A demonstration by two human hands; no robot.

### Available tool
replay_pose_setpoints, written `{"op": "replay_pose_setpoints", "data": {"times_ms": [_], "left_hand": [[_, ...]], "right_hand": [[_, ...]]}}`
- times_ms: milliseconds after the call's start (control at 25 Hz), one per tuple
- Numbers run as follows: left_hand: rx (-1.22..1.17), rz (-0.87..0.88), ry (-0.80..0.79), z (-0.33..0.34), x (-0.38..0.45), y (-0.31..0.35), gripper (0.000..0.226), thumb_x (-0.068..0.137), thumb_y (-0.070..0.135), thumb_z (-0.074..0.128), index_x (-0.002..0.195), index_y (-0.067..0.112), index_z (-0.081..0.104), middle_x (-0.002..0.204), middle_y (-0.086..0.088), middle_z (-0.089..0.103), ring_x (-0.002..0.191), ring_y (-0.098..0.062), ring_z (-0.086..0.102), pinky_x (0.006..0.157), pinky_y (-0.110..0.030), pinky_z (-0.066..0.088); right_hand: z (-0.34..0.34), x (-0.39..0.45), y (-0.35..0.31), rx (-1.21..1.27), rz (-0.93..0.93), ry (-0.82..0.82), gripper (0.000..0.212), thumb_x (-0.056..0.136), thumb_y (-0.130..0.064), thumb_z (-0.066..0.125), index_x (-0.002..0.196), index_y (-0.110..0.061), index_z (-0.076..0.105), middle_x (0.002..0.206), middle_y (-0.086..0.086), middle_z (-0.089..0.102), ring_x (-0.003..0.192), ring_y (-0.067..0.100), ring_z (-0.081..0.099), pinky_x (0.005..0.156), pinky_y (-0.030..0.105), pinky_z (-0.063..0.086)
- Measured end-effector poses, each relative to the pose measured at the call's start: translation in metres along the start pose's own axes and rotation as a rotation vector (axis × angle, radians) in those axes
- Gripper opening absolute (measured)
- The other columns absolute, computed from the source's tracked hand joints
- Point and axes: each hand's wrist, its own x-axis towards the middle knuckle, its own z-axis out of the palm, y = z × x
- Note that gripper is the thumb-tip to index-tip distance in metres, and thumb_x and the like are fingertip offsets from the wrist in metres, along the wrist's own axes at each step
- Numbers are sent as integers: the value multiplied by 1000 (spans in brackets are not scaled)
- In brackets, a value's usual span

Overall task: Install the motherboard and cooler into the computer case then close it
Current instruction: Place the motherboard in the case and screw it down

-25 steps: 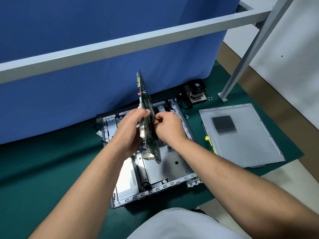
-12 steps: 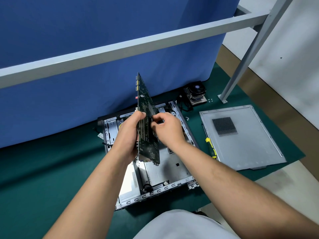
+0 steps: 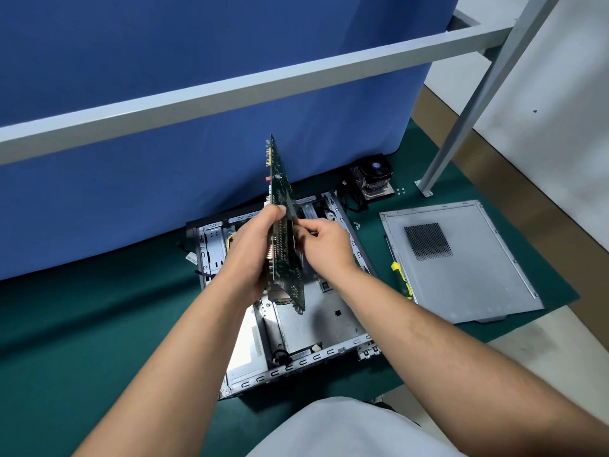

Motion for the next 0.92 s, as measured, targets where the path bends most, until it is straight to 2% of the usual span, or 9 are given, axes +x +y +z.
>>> {"op": "replay_pose_setpoints", "data": {"times_ms": [80,160,280,400,520,600,680,760,920], "left_hand": [[7,-16,6,0,3,3,49,81,54,64,110,14,64,94,-17,60,72,-31,62,58,-39,55],[2,-20,5,-2,6,5,51,83,59,63,107,14,64,96,-17,59,72,-30,60,57,-35,52],[-51,-36,-6,-1,6,4,50,87,61,61,100,13,67,88,-13,65,69,-29,62,59,-34,53],[-42,-89,-6,5,6,3,60,82,70,63,109,17,62,92,-15,58,72,-30,59,61,-36,50],[-40,-75,-17,11,7,4,77,81,73,65,125,11,64,105,-20,60,90,-35,60,79,-47,50],[-39,-60,-14,14,7,6,84,79,76,66,128,7,65,110,-26,65,95,-36,66,91,-50,54],[1,-53,1,16,8,7,86,75,78,68,127,9,68,118,-23,71,102,-37,71,101,-57,53],[50,-58,51,20,9,9,86,69,80,70,125,15,69,116,-17,74,105,-37,73,100,-57,54],[108,-62,160,24,12,13,80,65,79,69,120,21,71,109,-5,78,96,-28,76,91,-48,60]], "right_hand": [[-6,-3,10,146,35,-139,27,96,-19,66,118,-32,76,106,-13,76,98,6,72,88,28,58],[-10,-9,18,252,26,-239,29,95,-13,69,112,-36,73,114,-17,74,107,0,69,91,23,56],[-11,-15,25,126,-106,-125,22,92,-7,71,92,-29,71,121,-12,73,111,4,68,100,35,56],[-16,-15,23,-156,-297,-43,12,93,-10,67,99,-13,77,117,-2,75,105,13,71,95,38,58],[-25,-15,16,-372,-414,-56,18,94,-11,63,106,-7,75,116,6,75,104,25,70,93,41,57],[-29,-16,11,-448,-454,-58,17,94,-11,62,102,-5,75,110,9,75,99,29,69,88,41,55],[-31,-15,7,-482,-444,-60,17,95,-14,61,101,-4,75,104,11,74,93,31,67,83,41,54],[-32,-16,5,-481,-432,-35,17,95,-15,63,100,-3,74,98,12,73,88,33,66,78,40,52],[-33,-16,0,-485,-436,-26,15,95,-10,61,99,-2,73,94,15,71,86,35,64,74,38,49]]}}
